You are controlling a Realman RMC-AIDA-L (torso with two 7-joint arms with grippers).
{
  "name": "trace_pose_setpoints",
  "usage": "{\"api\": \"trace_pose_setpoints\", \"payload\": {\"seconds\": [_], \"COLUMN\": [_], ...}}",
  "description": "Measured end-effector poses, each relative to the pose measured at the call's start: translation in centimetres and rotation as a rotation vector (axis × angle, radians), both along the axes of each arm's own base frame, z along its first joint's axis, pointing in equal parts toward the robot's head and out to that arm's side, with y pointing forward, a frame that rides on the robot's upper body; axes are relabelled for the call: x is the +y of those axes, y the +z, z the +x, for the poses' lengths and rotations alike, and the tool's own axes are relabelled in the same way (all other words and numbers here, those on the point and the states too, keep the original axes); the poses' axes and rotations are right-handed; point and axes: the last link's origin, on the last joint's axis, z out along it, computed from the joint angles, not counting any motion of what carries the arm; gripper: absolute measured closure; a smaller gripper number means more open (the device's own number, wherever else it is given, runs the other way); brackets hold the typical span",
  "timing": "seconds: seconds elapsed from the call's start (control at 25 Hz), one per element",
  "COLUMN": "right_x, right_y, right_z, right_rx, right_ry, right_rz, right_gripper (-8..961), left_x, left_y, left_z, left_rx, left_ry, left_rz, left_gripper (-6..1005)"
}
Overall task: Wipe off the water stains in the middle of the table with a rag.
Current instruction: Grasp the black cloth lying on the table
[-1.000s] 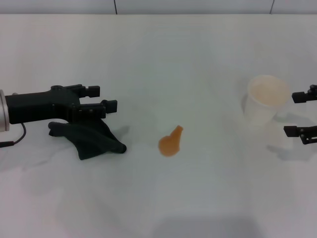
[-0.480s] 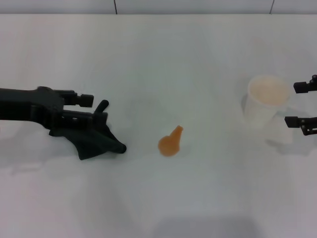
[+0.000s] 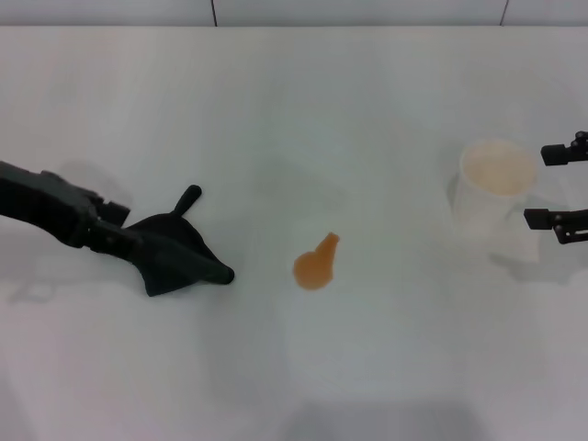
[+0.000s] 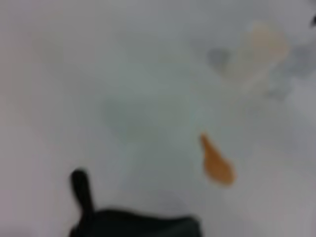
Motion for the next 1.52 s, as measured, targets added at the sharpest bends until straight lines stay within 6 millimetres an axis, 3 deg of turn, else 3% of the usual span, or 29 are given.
{"api": "trace_pose_setpoints", "payload": {"seconds": [0.4,0.84,1.16,1.52], "right_x": [0.1,0.4,0.4,0.3], "right_y": [-0.1,-0.2,-0.2,-0.2], "right_z": [-0.3,-0.3,-0.1,0.1], "right_rx": [0.021,0.024,0.027,0.028], "right_ry": [0.009,0.003,-0.005,-0.009], "right_rz": [0.003,0.018,0.021,0.023], "right_gripper": [108,108,109,109], "left_x": [1.5,2.3,3.0,3.2], "left_y": [-2.7,-4.9,-4.0,-5.5], "left_z": [-0.1,-1.3,-0.4,0.7], "left_rx": [0.232,0.283,0.304,0.422], "left_ry": [0.001,0.001,-0.086,-0.296], "left_rz": [-0.018,-0.005,0.029,0.014], "left_gripper": [153,153,153,154]}}
